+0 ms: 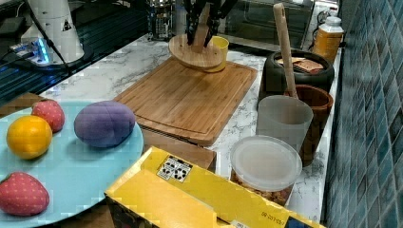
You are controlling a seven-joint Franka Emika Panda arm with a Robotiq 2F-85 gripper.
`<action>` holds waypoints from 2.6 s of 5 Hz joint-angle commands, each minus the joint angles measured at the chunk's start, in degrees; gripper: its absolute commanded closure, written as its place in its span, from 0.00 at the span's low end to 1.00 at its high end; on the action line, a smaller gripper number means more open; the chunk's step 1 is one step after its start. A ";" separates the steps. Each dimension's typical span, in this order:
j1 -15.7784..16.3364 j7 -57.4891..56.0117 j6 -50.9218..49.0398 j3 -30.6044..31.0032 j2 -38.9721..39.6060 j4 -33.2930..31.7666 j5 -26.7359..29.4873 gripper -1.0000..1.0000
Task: Place the lid on the board.
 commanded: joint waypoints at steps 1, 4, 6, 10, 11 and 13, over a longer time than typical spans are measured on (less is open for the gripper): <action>-3.80 4.22 3.40 -5.75 -12.08 -4.84 -4.09 1.00; -2.90 8.06 19.03 -6.03 -10.22 -13.16 -7.59 1.00; -3.34 10.74 23.33 -6.24 -7.24 -12.99 -8.64 1.00; -3.69 12.17 26.55 -6.09 0.55 -8.67 -8.01 1.00; -3.19 12.38 26.61 -6.26 0.55 -8.73 -7.92 0.00; -2.62 11.50 21.64 -5.91 2.34 -6.60 -8.36 0.00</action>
